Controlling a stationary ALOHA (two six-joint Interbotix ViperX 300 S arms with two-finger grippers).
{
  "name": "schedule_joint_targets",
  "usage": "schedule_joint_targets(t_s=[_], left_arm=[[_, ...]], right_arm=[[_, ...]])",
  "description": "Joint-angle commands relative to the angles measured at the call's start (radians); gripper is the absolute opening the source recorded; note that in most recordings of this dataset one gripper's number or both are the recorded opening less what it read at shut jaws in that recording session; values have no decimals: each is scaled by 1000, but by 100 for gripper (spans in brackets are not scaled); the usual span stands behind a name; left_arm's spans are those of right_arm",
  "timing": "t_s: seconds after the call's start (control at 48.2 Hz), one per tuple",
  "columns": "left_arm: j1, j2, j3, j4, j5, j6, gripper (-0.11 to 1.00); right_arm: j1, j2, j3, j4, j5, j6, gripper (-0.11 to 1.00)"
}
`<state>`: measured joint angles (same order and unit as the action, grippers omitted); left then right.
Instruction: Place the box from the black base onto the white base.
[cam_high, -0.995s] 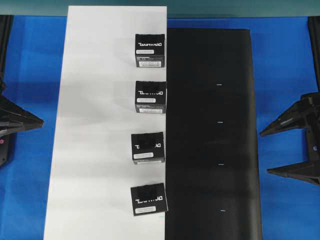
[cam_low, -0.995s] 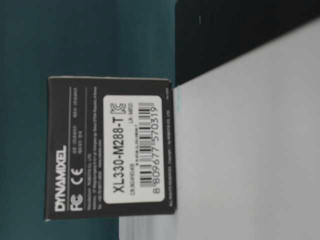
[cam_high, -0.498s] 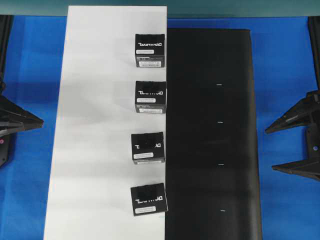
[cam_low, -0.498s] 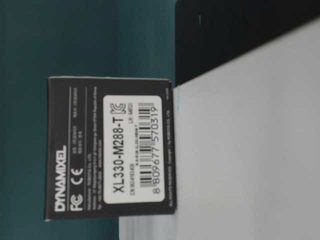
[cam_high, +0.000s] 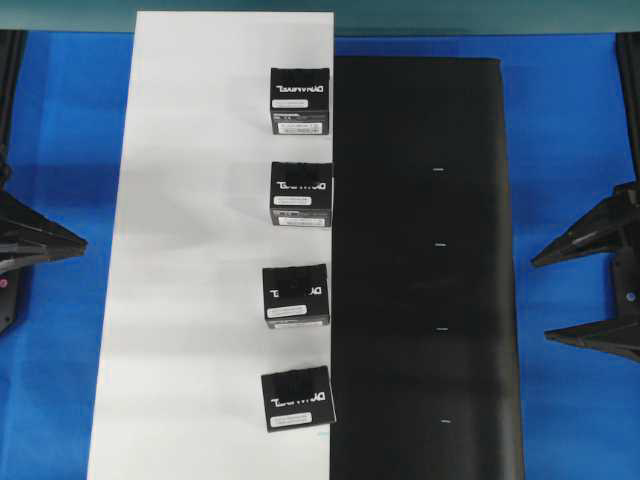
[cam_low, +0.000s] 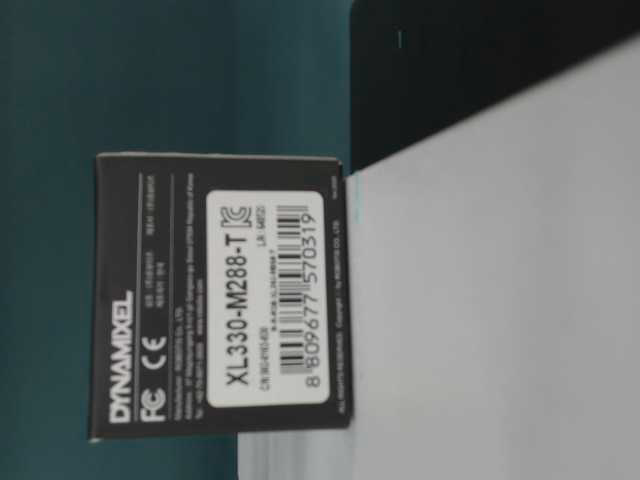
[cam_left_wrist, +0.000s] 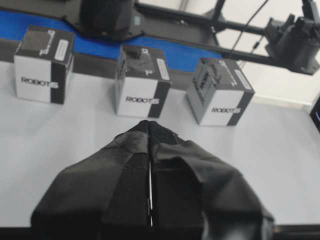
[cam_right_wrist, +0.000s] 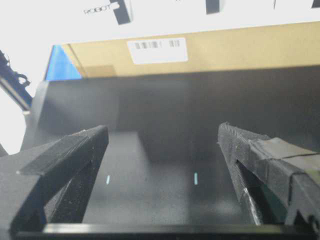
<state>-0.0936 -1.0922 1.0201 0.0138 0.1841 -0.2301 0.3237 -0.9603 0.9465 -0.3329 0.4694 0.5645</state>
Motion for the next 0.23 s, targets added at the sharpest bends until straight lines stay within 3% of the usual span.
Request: schedule_joint_targets(t_s=[0.0, 0.207], left_arm=[[-2, 5, -12, 5, -5, -2, -5], [-2, 6, -12, 5, -5, -5, -5]], right_arm=[[0, 2, -6, -2, -5, 2, 98], [-6, 2, -5, -2, -3, -2, 98]])
